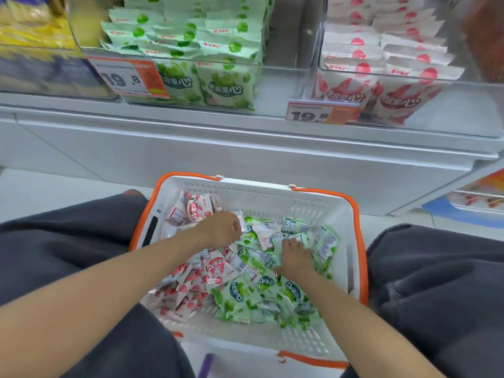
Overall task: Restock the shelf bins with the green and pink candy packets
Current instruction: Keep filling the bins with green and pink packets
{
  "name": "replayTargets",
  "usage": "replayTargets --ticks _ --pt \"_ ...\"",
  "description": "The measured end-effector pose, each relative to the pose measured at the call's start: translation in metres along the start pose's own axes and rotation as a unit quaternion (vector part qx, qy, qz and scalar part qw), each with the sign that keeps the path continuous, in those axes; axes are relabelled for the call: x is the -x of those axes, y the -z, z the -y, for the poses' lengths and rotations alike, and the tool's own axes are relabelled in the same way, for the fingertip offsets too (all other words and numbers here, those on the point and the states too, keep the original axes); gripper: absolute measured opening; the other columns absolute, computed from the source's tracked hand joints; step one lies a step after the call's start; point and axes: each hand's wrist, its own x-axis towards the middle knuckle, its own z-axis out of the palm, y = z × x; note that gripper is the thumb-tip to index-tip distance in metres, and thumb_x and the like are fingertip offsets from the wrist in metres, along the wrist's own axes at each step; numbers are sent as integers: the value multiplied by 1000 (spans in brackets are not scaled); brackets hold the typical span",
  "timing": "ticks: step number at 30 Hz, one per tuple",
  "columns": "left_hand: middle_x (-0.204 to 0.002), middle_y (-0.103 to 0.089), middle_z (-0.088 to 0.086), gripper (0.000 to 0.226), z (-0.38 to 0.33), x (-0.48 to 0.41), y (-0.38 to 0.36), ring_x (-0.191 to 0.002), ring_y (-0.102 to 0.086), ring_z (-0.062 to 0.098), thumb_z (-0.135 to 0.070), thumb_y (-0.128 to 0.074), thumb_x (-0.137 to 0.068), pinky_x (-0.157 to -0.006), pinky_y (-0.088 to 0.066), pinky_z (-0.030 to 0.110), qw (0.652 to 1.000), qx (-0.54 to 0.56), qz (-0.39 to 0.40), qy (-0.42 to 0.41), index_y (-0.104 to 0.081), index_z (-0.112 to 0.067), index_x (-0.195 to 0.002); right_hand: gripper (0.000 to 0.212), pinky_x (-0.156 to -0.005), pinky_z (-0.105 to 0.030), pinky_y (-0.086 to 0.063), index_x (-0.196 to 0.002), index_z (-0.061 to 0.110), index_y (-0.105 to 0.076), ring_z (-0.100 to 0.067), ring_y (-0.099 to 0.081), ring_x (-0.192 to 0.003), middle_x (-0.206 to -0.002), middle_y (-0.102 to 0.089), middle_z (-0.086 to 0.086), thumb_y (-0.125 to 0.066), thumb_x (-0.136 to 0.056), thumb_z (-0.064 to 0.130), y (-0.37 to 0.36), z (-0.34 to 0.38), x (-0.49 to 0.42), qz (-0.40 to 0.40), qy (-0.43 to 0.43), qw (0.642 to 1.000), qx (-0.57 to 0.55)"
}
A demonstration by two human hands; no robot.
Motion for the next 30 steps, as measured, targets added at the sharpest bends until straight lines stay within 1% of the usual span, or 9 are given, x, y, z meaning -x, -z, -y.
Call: replayTargets --ticks 6,10,14,17,19,22,26,28,30 --pt "-115 -67 2 25 3 -1 -1 -100 -62 20 -24 -49 -96 -93 -50 38 1000 0 2 -7 -70 -13 -103 67 -94 -42 -44 -130 14 -38 -32 -48 -114 -126 -46 -13 -69 -81 46 -6 4 -5 -74 18 994 74" --pt "-113 -62 4 26 -5 2 5 -99 -60 23 -17 -47 -97 -85 -48 30 1000 22 -10 -6 -67 -6 -109 53 -79 -39 -53 -131 18 -38 -25 -58 -99 -116 -55 -7 -59 -85 35 20 -10 2 -51 1 988 -143" --pt "-134 -52 8 36 -15 2 12 -118 -53 25 -17 -57 -95 -95 -43 30 997 69 -17 5 -54 -8 -129 4 -62 -28 -46 -96 11 -48 -14 -49 -70 -87 -50 -4 -49 -95 16 102 -25 21 25 15 893 -449" --pt "-145 -44 4 72 -28 9 21 -130 -47 23 -28 -74 -86 -102 -41 32 981 193 26 -11 -39 -13 -146 19 -88 -41 -54 -109 1 -55 -23 -61 -94 -106 -60 -16 -55 -94 12 167 -25 47 116 81 786 -601" --pt "-136 -56 1 69 -40 19 29 -116 -58 15 -27 -81 -79 -93 -46 25 960 273 27 -50 -49 -17 -140 22 -93 -39 -52 -117 4 -57 -24 -65 -102 -111 -67 -14 -53 -96 9 200 -18 67 102 124 750 -642" --pt "-88 -70 -2 33 -51 34 46 -64 -62 -4 -21 -81 -79 -56 -46 11 953 285 -32 -96 -67 -12 -108 11 -76 -25 -53 -99 13 -61 -16 -65 -85 -92 -69 -4 -53 -96 5 245 -6 106 63 168 792 -583" --pt "-67 -64 -6 17 -56 53 72 -56 -55 -1 -18 -85 -74 -47 -36 10 938 280 -160 -130 -69 -13 -79 15 -59 -25 -39 -84 14 -60 -12 -53 -70 -77 -57 1 -74 -84 20 299 -3 137 -99 191 938 -273" --pt "-69 -67 -10 15 -55 62 86 -61 -59 -4 -16 -81 -78 -56 -43 9 871 427 -204 -130 -67 -17 -80 21 -67 -30 -47 -85 13 -57 -14 -57 -74 -82 -60 -3 -77 -81 15 315 0 142 -154 169 912 -340" --pt "-96 -72 -3 18 -52 67 97 -90 -67 7 -23 -77 -83 -82 -54 23 815 542 -165 -124 -66 -20 -96 28 -79 -37 -57 -89 14 -50 -23 -66 -83 -93 -65 -13 -74 -81 2 321 2 145 -118 158 813 -548"
